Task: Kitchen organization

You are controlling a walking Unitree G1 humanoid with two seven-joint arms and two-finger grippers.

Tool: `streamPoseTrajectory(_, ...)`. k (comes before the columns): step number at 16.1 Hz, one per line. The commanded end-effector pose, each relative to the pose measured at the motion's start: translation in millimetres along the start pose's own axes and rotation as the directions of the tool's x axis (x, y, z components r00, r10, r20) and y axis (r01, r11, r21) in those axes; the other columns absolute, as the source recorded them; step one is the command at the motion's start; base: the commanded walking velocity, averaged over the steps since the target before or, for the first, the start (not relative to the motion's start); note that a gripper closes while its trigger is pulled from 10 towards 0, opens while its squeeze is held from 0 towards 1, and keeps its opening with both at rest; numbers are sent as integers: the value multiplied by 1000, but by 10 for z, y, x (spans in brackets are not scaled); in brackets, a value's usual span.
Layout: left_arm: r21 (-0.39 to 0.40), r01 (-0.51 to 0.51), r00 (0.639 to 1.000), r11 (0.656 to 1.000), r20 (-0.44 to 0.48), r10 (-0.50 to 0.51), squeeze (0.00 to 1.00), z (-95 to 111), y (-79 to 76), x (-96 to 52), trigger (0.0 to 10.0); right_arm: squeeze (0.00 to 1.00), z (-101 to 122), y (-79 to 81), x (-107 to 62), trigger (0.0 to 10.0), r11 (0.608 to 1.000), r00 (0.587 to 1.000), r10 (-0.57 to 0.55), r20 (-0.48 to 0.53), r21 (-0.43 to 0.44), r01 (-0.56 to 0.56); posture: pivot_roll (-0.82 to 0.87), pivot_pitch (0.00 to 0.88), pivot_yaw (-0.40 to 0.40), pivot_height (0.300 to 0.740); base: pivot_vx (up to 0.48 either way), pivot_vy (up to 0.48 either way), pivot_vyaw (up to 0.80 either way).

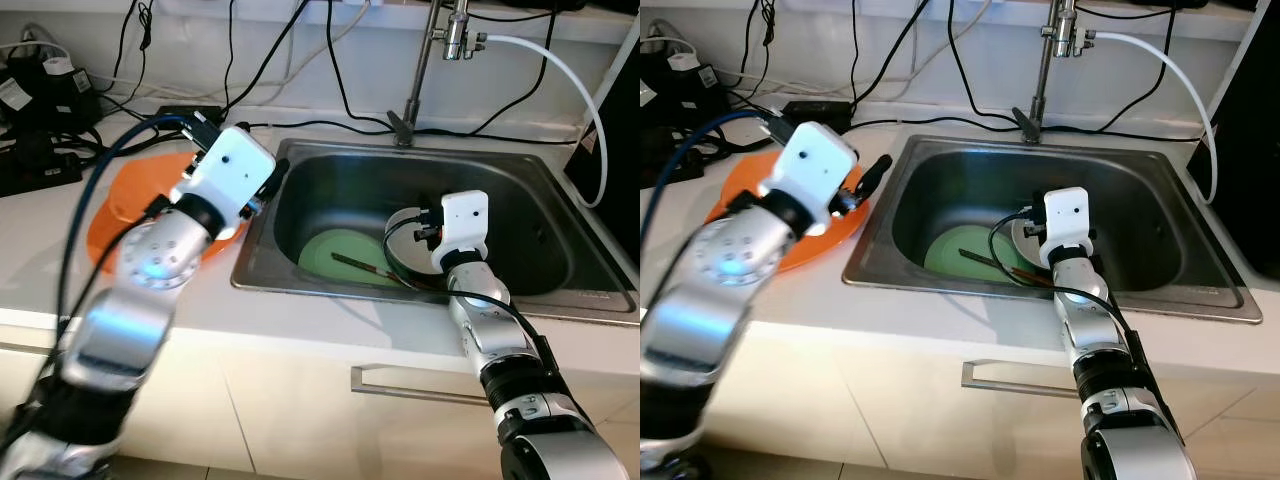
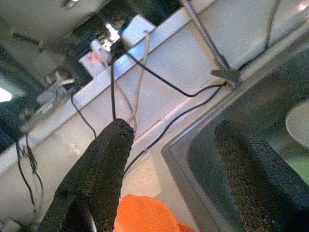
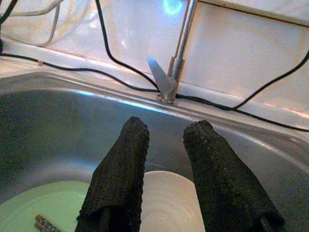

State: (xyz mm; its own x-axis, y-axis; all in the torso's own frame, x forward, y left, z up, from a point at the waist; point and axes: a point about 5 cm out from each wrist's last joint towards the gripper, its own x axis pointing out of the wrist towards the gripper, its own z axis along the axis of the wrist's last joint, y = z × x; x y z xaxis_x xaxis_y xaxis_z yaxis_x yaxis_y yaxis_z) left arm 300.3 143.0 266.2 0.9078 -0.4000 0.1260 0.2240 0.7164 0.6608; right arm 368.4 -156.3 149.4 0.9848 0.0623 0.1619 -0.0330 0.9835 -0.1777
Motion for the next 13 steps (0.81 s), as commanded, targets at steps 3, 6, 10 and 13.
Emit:
streamPoseTrajectory(3, 30, 128, 984, 991, -125, -123, 0, -123, -145, -164, 10000, 0, -6, 26, 1, 10000, 1000, 1000, 12, -18, 4, -12, 158, 0, -32, 740, 0, 0, 0)
streamPoseTrajectory(6, 110, 206, 957, 972, -232, -176, 0, -267, -334, -262, 10000, 0, -15, 74, -2, 10000, 1000, 999, 28, -25, 9, -28, 161, 0, -36, 740, 0, 0, 0)
streamPoseTrajectory(10, 198, 190, 955, 962, -265, -134, 0, -309, -373, -193, 10000, 0, -11, 63, -4, 10000, 1000, 999, 28, -26, 10, -28, 153, 0, -37, 740, 0, 0, 0)
streamPoseTrajectory(13, 283, 142, 955, 948, -291, -56, 0, -334, -313, -149, 10000, 0, -11, 52, -6, 10000, 1000, 999, 23, -26, 9, -22, 150, 0, -35, 740, 0, 0, 0)
